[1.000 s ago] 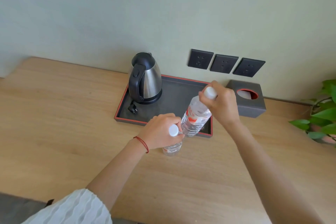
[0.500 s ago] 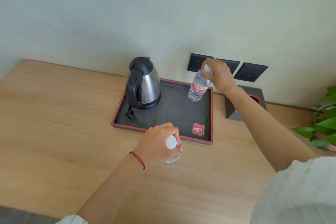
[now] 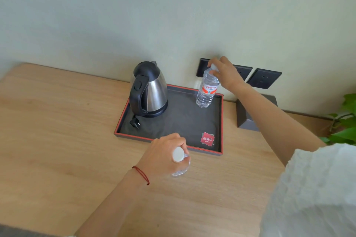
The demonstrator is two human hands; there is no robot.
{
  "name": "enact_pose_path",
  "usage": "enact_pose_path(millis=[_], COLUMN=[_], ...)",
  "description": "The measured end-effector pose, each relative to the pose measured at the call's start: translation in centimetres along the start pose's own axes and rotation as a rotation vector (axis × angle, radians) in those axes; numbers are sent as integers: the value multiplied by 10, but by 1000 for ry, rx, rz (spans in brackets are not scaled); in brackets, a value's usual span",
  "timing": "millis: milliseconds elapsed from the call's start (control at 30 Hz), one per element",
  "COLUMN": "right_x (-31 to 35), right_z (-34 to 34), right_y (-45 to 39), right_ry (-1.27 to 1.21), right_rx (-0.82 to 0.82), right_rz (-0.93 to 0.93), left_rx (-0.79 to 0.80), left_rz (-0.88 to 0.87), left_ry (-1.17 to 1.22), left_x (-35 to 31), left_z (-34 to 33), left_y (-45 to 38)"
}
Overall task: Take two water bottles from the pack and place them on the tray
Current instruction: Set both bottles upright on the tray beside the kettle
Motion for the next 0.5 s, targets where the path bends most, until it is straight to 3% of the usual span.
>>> enact_pose_path(millis=[233, 500], right_x=[3, 1], right_z=[-5, 2], right_y=[6, 15], right_ry=[2, 74], right_rx=[-30, -100], right_rz=[6, -16], left_rx=[162, 139], left_rz=[-79, -55], left_ry=[251, 323], left_x=[10, 22], left_z=[-4, -2], left_y=[14, 14])
Point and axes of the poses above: each hand's wrist, its own y-axis away from the middle knuckle, its own z-axis out of the back of the hand, x = y × z, the point moved 6 cm from there along -y, towards the middle knuckle, and after that the axes turned 13 degrees about -y, right-handed, at the moved point
